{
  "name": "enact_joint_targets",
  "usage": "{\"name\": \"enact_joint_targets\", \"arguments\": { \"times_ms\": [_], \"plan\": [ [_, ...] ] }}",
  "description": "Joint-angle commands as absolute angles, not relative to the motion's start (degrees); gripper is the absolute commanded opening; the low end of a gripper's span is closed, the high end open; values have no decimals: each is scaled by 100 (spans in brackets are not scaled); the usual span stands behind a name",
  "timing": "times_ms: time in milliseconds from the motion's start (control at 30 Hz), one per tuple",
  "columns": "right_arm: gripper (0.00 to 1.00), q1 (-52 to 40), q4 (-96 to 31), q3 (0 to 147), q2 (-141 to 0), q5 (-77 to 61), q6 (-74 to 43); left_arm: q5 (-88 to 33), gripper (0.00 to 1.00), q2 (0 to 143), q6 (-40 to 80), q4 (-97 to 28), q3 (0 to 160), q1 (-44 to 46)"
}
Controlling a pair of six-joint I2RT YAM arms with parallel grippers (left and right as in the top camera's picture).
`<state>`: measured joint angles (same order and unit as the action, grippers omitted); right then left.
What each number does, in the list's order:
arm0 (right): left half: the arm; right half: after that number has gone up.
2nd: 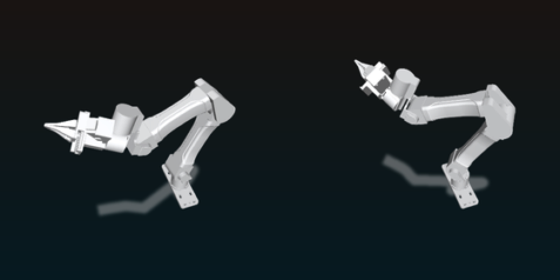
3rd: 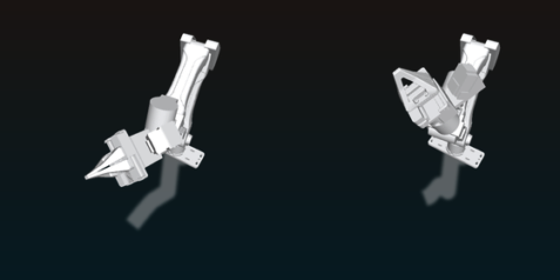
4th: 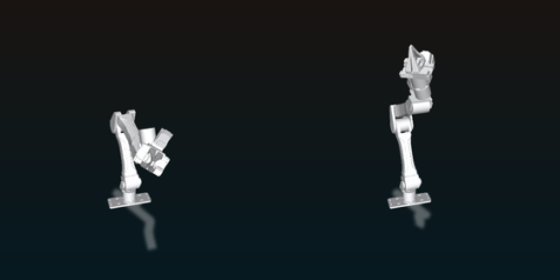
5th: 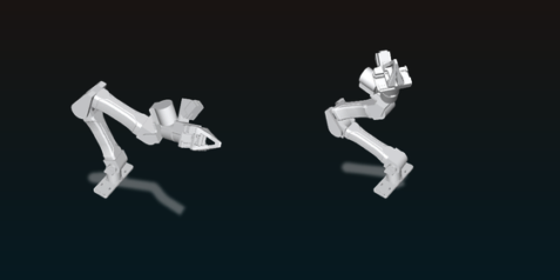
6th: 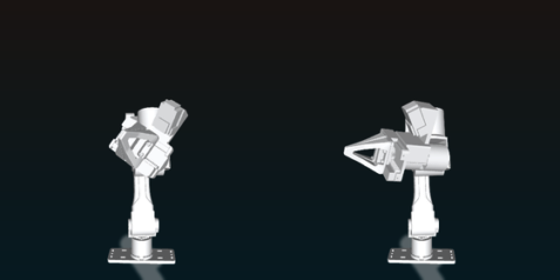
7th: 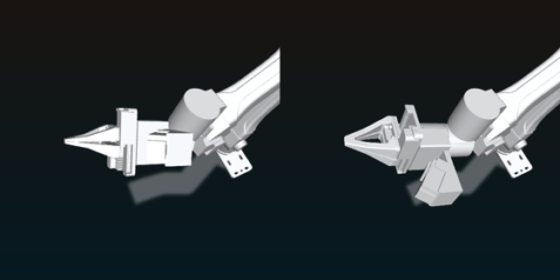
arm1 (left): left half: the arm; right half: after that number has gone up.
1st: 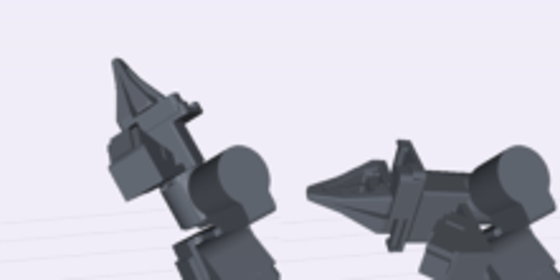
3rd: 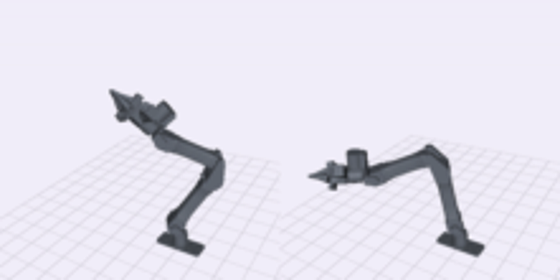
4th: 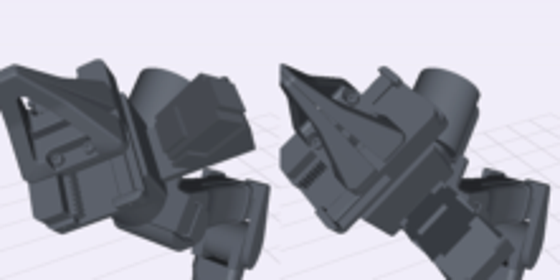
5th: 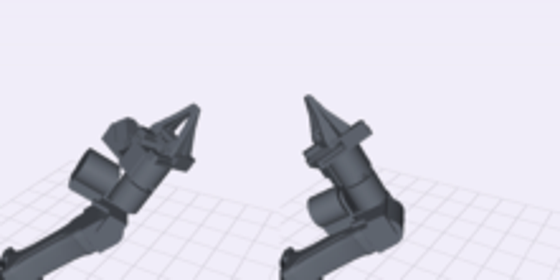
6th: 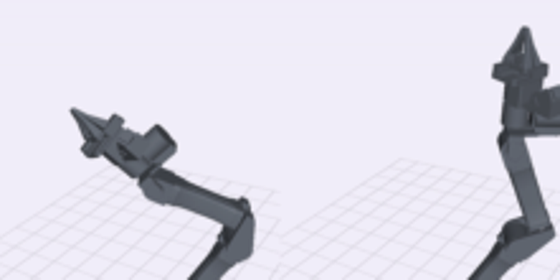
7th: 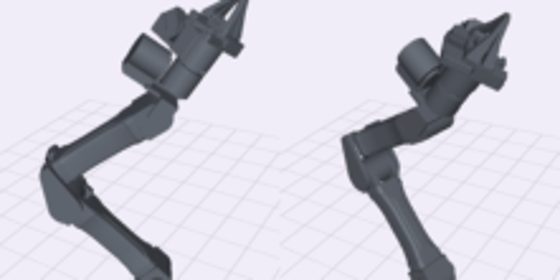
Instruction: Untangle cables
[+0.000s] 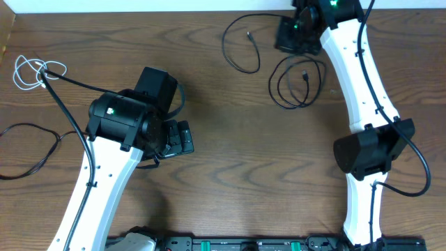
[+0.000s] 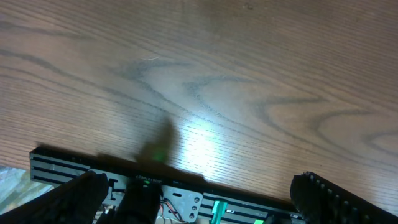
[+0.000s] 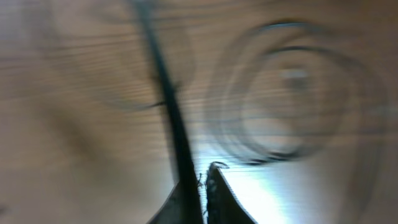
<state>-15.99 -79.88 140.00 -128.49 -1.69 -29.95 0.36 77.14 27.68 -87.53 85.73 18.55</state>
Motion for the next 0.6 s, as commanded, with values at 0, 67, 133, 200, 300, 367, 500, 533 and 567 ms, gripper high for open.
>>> {"name": "enact_joint_targets", "arguments": {
  "times_ms": [0, 67, 133, 200, 300, 367, 500, 533, 567],
  "plan": [
    [10, -1487, -8132, 13646, -12774, 1466, -2751, 110, 99, 7714, 2838, -8772, 8571, 1863],
    [10, -1466, -8147, 13316, -12774, 1391, -2561, 110, 99, 7714, 2838, -8772, 8571, 1863],
    [11, -1461, -8001, 12825, -12774, 1227, -2561, 110, 99, 7714, 2838, -8772, 8571, 1863],
    [20, -1461, -7684, 12263, -12774, 943, -2561, 110, 99, 7714, 2838, -8772, 8571, 1863],
    [31, -1485, -7076, 11542, -12774, 322, -2563, 110, 99, 7714, 2838, -8772, 8571, 1863],
    [46, -1516, -6632, 11153, -12774, -89, -2563, 110, 99, 7714, 2838, -8772, 8571, 1863],
    [64, -1549, -6139, 10713, -12774, -454, -2561, 110, 99, 7714, 2838, -8772, 8571, 1863],
    [68, -1555, -6088, 10634, -12774, -469, -2550, 110, 99, 7714, 2838, -8772, 8571, 1863],
    [71, -1562, -6062, 10578, -12774, -469, -2425, 110, 99, 7714, 2838, -8772, 8571, 1863]
  ]
}}
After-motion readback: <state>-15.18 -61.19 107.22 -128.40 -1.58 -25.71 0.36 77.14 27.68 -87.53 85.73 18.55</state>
